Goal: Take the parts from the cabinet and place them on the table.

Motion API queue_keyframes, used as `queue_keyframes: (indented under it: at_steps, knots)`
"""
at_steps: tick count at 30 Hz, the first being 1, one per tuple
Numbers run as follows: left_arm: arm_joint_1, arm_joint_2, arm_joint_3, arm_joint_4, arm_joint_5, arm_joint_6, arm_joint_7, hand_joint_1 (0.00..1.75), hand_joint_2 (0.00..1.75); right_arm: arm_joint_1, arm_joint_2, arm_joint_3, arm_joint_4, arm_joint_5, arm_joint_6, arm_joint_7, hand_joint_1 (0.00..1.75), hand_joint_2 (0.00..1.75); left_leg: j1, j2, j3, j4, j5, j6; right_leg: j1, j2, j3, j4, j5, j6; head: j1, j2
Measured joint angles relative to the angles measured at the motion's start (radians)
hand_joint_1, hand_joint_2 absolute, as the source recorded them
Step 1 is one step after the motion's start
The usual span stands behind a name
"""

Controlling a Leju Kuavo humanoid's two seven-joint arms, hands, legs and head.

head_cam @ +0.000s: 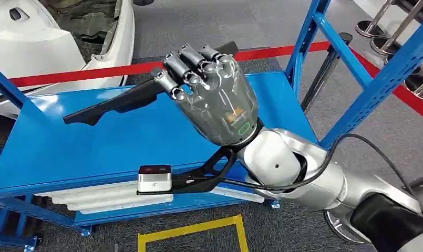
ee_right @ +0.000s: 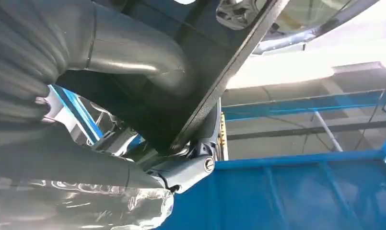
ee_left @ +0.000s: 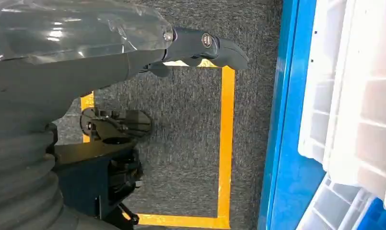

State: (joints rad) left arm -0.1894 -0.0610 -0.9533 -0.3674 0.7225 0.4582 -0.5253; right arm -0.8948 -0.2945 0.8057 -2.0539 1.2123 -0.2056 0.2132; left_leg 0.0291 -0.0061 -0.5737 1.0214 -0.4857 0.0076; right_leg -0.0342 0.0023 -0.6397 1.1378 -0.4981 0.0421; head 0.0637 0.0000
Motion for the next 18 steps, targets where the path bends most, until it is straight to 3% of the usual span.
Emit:
queue_keyframes:
  at_steps: [1,2,3,4,6,7,8,10,11,12,13,14,16,17,18]
  knots:
    - [0.0,-0.001,0.0,0.0,0.0,0.0,0.0,0.0,1.75,0.001,0.0,0.0,0.0,0.0,0.0,0.0,1.75,1.75,0.003,0.0,-0.002,0.01,-0.01,-0.011,-0.004,-0.001,0.024,-0.074,0.025,0.009,0.002,0.0]
    - [-0.002,0.0,0.003,0.003,0.0,0.0,0.0,0.0,1.75,-0.001,0.001,0.0,0.002,0.0,0.0,0.0,1.75,1.75,-0.005,-0.001,-0.011,0.02,-0.014,-0.022,0.006,0.002,0.023,-0.077,0.013,0.007,0.01,0.0]
    - [-0.001,-0.001,0.005,0.003,-0.001,0.0,0.002,0.0,1.75,-0.001,0.005,0.0,0.002,0.0,0.0,0.001,1.75,1.75,-0.007,-0.004,-0.017,0.022,-0.011,-0.027,0.004,0.004,0.017,-0.072,0.011,-0.009,0.01,0.0]
    - [0.0,-0.002,0.006,0.003,-0.001,0.0,0.002,0.0,1.75,-0.001,0.005,0.0,0.003,0.0,0.0,0.001,1.75,1.75,-0.004,-0.003,-0.016,0.021,-0.011,-0.032,0.006,0.005,0.014,-0.073,0.01,-0.013,-0.001,0.0]
    - [0.0,-0.002,0.007,0.004,-0.001,0.0,0.002,0.0,1.75,-0.002,0.004,0.001,0.006,0.0,0.0,0.001,1.75,1.75,-0.001,-0.003,-0.013,0.016,-0.01,-0.041,0.008,0.005,0.014,-0.074,0.011,-0.026,-0.003,0.0]
    - [0.0,-0.002,0.007,0.004,-0.001,0.0,0.002,0.0,1.75,-0.002,0.005,0.001,0.006,0.0,0.001,0.001,1.75,1.75,0.0,-0.002,-0.013,0.027,-0.023,-0.046,0.005,0.002,0.017,-0.077,0.013,-0.032,-0.005,0.0]
    - [-0.001,-0.002,0.008,0.004,-0.001,0.0,0.002,0.0,1.75,-0.003,0.005,0.001,0.007,0.0,0.001,0.001,1.75,1.75,-0.001,0.0,-0.028,0.067,-0.05,-0.047,0.006,0.001,0.018,-0.079,0.013,-0.035,-0.011,0.0]
    - [0.0,-0.003,0.008,0.006,-0.002,0.0,0.002,0.0,1.75,-0.003,0.007,0.001,0.008,0.0,0.001,0.001,1.75,1.75,-0.004,0.0,-0.094,0.208,-0.119,-0.048,0.011,-0.001,0.018,-0.078,0.013,-0.044,-0.016,0.0]
    - [0.001,-0.003,0.008,0.008,-0.002,0.0,0.002,0.0,1.75,-0.003,0.007,0.002,0.009,-0.001,0.002,0.001,1.75,1.75,-0.005,0.0,-0.129,0.279,-0.143,-0.046,0.015,-0.001,0.018,-0.078,0.012,-0.046,-0.017,0.0]
    - [0.002,-0.003,0.008,0.009,-0.002,0.0,0.003,0.0,1.75,-0.002,0.007,0.004,0.01,-0.002,0.002,0.001,1.75,1.75,-0.008,0.0,-0.153,0.323,-0.146,-0.042,0.019,-0.001,0.019,-0.077,0.011,-0.048,-0.017,0.0]
    - [0.003,-0.003,0.008,0.009,-0.002,0.0,0.003,0.0,1.75,-0.002,0.007,0.005,0.01,-0.003,0.001,0.001,1.75,1.75,-0.012,0.0,-0.149,0.311,-0.125,-0.036,0.022,0.0,0.02,-0.077,0.01,-0.05,-0.018,0.0]
    - [0.003,-0.003,0.008,0.009,-0.003,0.0,0.003,0.0,1.75,-0.002,0.007,0.005,0.01,-0.003,0.0,0.002,1.75,1.75,-0.016,0.0,-0.126,0.255,-0.086,-0.027,0.026,0.001,0.023,-0.076,0.009,-0.051,-0.019,0.0]
    - [0.002,-0.002,0.008,0.009,-0.005,0.0,0.003,0.0,1.75,-0.003,0.009,0.005,0.01,-0.003,0.0,0.003,1.75,1.75,-0.028,-0.001,-0.05,0.082,0.007,-0.002,0.031,0.002,0.031,-0.077,0.005,-0.055,-0.019,0.0]
    - [0.002,-0.002,0.008,0.01,-0.005,0.0,0.003,0.0,1.75,-0.003,0.009,0.005,0.01,-0.003,-0.001,0.004,1.75,1.75,-0.032,-0.002,-0.034,0.05,-0.003,0.008,0.034,0.002,0.031,-0.079,0.004,-0.054,-0.017,0.0]
    - [0.001,-0.002,0.008,0.01,-0.006,0.0,0.003,0.0,1.75,-0.003,0.01,0.005,0.01,-0.003,-0.001,0.005,1.75,1.75,-0.036,-0.002,-0.032,0.03,0.003,0.005,0.033,0.004,0.028,-0.078,0.005,-0.051,-0.018,0.0]
